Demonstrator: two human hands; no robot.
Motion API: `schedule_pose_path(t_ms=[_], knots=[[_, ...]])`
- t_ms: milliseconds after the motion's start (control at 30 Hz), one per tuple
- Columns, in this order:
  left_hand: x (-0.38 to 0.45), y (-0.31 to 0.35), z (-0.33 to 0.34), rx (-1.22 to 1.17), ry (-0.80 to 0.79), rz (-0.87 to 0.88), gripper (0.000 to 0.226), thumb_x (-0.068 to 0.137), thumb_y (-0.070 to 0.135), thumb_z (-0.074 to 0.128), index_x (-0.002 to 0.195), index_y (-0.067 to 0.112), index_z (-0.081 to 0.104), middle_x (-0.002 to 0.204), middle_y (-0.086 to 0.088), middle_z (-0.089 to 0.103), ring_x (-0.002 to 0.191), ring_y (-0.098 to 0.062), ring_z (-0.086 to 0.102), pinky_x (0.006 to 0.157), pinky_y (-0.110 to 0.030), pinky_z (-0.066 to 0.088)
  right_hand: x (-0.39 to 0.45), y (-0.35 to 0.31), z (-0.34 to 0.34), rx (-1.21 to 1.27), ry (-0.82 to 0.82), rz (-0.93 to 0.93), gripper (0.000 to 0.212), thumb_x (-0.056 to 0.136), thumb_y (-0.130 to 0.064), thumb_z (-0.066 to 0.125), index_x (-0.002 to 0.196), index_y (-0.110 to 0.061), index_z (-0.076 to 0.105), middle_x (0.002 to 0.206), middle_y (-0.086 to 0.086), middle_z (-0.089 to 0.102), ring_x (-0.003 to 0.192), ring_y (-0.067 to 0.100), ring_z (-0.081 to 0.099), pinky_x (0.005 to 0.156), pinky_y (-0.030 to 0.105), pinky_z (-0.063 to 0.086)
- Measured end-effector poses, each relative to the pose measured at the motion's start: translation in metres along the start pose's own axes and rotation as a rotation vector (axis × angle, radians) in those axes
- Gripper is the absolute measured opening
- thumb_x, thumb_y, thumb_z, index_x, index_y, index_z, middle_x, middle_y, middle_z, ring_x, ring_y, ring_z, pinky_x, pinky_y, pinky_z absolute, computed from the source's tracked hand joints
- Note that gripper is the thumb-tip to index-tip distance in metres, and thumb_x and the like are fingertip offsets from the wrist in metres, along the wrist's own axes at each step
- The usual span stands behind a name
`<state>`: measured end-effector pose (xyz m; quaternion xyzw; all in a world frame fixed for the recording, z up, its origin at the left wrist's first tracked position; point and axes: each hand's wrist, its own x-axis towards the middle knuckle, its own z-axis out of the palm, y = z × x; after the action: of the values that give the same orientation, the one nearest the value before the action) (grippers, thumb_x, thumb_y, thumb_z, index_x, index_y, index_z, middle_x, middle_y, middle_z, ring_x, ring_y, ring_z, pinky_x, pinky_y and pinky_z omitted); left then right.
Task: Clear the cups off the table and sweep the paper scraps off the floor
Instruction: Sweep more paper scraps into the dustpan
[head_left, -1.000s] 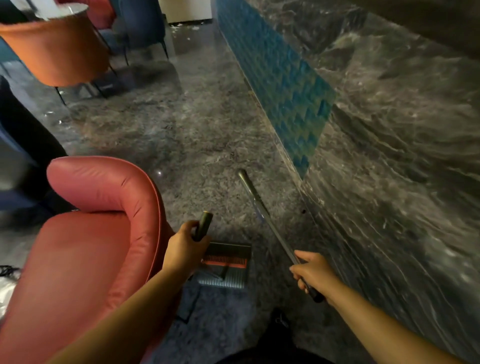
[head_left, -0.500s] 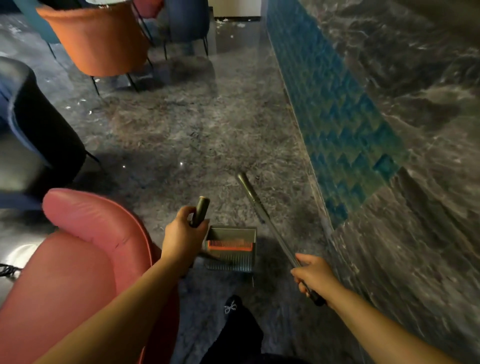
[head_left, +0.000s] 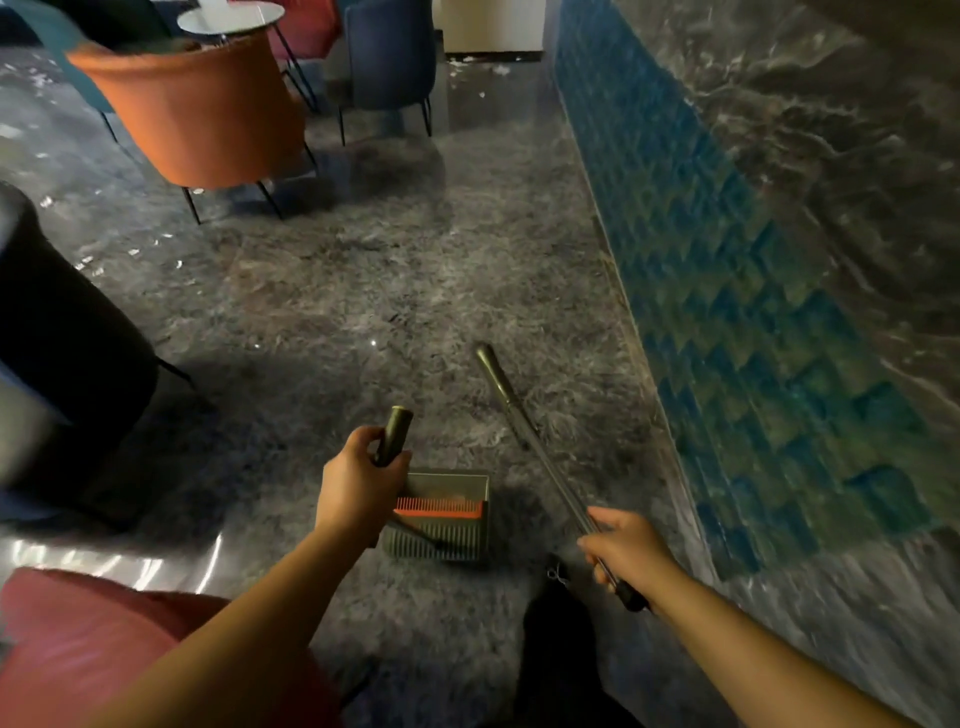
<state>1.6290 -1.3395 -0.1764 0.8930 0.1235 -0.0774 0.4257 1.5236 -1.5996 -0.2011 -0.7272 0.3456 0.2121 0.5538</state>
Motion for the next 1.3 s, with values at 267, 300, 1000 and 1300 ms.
schedule_pose_path(t_ms=[267,300,1000,1300], knots=[[0.153,0.083,0.027,0.011,0.100,-0.087,0.042,0.087,0.034,0.067,0.125,0.026,0.053,0.093,0.005,0.057,0.065,-0.020,0.066,0.061,-0.042,0.059,0.144,-0.135,-0.038,-0.022,-0.072,-0.038,0.058,0.089,0.006,0.055,0.143,-0.007,0.039,0.062,0.012,0.055,0.039,0.017,0.045,0.034,0.020,0.035],[0.170,0.093,0.027,0.017,0.114,-0.092,0.041,0.087,0.034,0.067,0.125,0.026,0.053,0.091,0.006,0.056,0.065,-0.020,0.065,0.061,-0.042,0.059,0.159,-0.151,-0.043,-0.031,-0.082,-0.032,0.059,0.089,0.005,0.055,0.144,-0.008,0.039,0.063,0.012,0.055,0.039,0.017,0.045,0.035,0.020,0.035],[0.546,0.225,0.032,-0.059,0.056,-0.034,0.041,0.084,0.033,0.072,0.121,0.027,0.056,0.098,-0.004,0.068,0.065,-0.021,0.068,0.062,-0.041,0.059,0.426,-0.433,-0.036,0.003,-0.071,-0.003,0.055,0.089,0.005,0.056,0.142,-0.007,0.044,0.060,0.012,0.054,0.033,0.013,0.043,0.033,0.018,0.034],[0.721,0.304,0.079,-0.005,0.027,-0.007,0.043,0.082,0.037,0.071,0.122,0.027,0.056,0.095,-0.004,0.069,0.066,-0.023,0.068,0.063,-0.043,0.059,0.565,-0.548,-0.068,0.031,-0.022,-0.017,0.054,0.088,0.004,0.056,0.140,-0.007,0.046,0.058,0.011,0.054,0.037,0.015,0.045,0.034,0.020,0.034]])
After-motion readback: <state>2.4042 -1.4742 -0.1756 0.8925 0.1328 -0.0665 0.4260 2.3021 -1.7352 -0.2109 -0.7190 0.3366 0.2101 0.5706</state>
